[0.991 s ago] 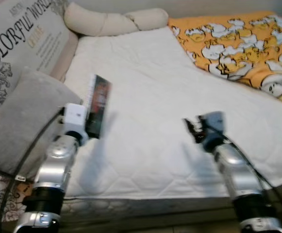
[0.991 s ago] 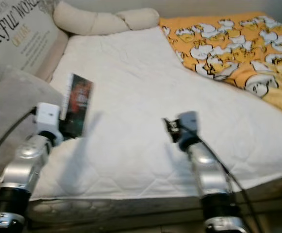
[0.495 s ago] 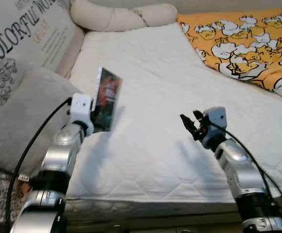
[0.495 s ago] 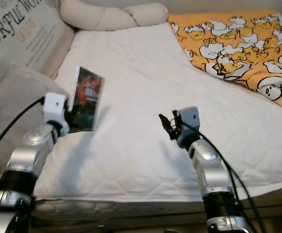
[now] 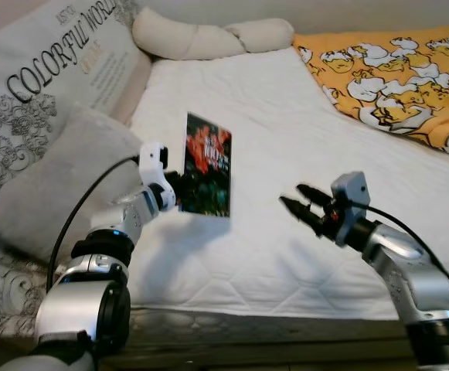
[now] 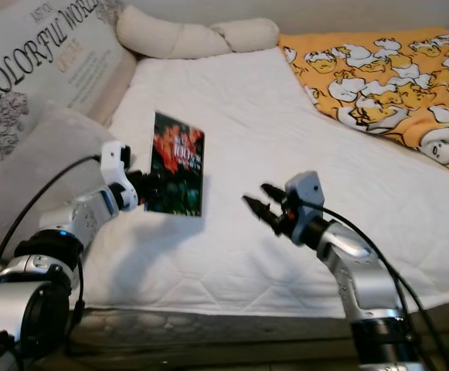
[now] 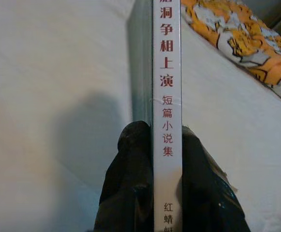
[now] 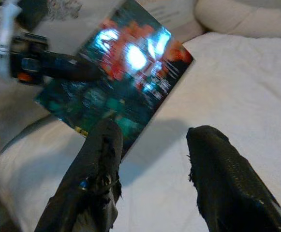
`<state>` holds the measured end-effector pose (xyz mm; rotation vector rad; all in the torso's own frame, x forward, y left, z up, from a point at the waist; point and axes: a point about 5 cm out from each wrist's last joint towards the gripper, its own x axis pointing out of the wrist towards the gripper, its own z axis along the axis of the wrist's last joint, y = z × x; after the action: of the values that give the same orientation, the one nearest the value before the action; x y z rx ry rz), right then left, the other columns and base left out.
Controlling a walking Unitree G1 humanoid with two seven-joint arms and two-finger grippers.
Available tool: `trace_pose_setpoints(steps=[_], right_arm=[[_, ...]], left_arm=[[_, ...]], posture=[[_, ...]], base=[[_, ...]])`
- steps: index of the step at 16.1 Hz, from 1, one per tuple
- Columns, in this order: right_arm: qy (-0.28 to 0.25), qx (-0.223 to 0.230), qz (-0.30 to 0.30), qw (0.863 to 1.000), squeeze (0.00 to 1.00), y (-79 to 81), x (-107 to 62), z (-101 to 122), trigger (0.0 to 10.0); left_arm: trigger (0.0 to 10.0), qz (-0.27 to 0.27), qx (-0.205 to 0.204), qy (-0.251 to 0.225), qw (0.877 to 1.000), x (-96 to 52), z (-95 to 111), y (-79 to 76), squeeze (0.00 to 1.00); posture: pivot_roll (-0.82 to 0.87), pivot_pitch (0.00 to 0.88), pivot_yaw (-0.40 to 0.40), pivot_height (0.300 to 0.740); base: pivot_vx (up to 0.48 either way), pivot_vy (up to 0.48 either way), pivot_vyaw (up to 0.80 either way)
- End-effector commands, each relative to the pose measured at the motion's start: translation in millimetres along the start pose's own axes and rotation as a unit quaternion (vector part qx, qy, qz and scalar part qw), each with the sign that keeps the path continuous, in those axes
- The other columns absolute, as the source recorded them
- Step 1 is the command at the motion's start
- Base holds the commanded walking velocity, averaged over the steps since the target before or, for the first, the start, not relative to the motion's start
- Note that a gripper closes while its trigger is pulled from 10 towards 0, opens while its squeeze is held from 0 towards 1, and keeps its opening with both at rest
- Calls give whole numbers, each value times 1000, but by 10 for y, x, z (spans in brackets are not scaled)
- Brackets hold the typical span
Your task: Clean up the room
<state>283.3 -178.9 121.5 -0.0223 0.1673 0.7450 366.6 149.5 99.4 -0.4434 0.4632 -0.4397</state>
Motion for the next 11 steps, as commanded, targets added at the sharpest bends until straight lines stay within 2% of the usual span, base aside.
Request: trace_pose_setpoints(steps=[1, 2, 3, 4, 8, 9, 11], right_arm=[[14, 2, 38, 999, 0, 91, -58, 19, 10000], [21, 4, 46, 999, 0, 116, -93, 16, 10000], [40, 12, 73, 996, 0, 201, -211, 12, 10000], [46, 13, 80, 996, 0, 221, -245, 10, 10000], [86, 15, 86, 992, 0, 300, -484, 38, 10000], [112, 14, 99, 989, 0, 348, -589, 24, 10000], [128, -1, 110, 986, 0, 405, -633, 21, 10000]], left_arm=[[10000, -7, -24, -10, 1000, 27, 41, -23, 0], [10000, -3, -38, -8, 999, 35, 15, -19, 0], [10000, 13, -77, -5, 997, 48, -87, 7, 0], [10000, 20, -77, -3, 997, 48, -127, 20, 0], [10000, 88, -9, 34, 996, 7, -348, 157, 0], [10000, 124, 24, 47, 991, -45, -373, 253, 0], [10000, 153, 74, 66, 983, -98, -388, 340, 0]], posture=[[-178, 0, 116, 740], [-194, 0, 111, 740], [-226, 0, 98, 740], [-232, 0, 96, 740], [-329, 0, 70, 740], [-336, 0, 69, 740], [-347, 0, 78, 740]], base=[[0, 0, 0], [0, 0, 0], [0, 0, 0], [0, 0, 0], [0, 0, 0], [0, 0, 0], [0, 0, 0]])
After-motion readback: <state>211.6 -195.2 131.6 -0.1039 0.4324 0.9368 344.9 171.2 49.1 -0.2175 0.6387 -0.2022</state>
